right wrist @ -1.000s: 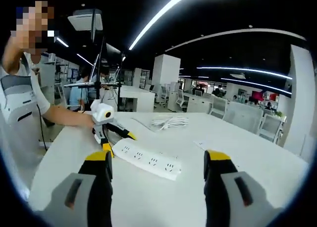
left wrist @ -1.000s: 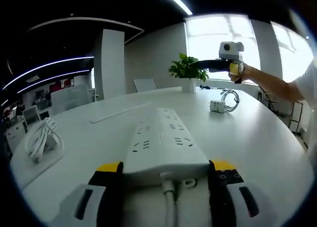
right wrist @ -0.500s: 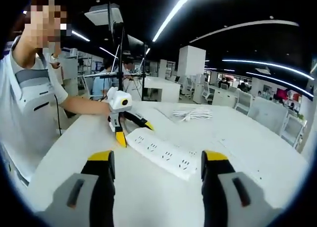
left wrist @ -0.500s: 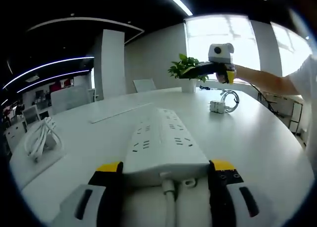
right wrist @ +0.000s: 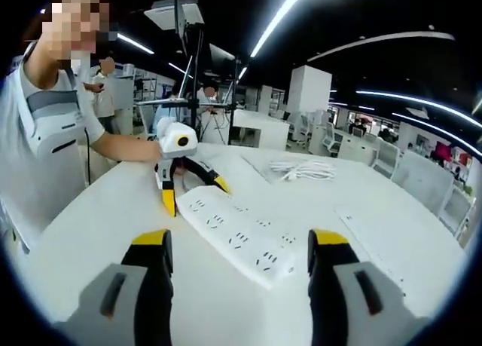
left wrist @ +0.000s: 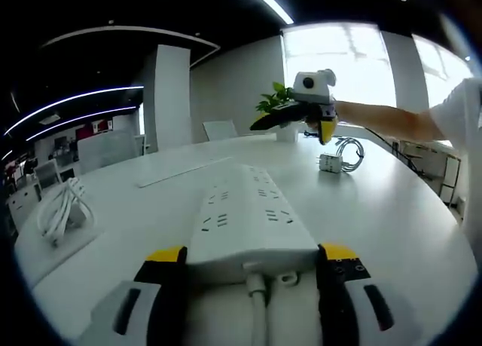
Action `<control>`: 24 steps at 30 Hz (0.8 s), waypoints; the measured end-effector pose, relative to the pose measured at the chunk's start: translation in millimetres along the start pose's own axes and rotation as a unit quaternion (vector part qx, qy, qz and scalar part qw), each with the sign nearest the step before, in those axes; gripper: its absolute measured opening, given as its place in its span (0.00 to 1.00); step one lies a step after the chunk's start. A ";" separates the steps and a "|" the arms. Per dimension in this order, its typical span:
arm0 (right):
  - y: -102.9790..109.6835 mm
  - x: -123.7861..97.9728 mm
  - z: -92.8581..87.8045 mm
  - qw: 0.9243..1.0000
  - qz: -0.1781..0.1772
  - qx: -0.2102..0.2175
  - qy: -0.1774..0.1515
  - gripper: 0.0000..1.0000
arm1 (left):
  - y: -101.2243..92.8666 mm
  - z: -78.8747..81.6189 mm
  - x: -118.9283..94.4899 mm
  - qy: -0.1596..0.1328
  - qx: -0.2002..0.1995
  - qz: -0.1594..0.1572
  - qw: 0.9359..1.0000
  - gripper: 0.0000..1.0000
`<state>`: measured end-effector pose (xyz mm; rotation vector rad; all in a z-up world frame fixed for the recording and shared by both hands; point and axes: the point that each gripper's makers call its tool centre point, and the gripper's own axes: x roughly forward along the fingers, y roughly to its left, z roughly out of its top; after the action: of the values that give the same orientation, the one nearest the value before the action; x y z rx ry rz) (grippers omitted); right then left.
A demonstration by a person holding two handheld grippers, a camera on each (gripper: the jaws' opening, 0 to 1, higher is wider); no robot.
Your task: Straighten the power strip on the desk, plug the charger into it
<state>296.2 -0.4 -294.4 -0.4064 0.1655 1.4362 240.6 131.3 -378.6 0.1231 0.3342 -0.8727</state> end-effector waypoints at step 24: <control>-32.1 44.2 -54.9 0.991 0.088 -0.049 0.087 0.72 | -2.0 0.6 -0.1 -0.004 0.003 -0.006 1.000 0.71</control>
<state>341.0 17.8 -355.0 -0.6109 0.2770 1.5862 239.1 130.0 -378.0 0.1226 0.3246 -0.8855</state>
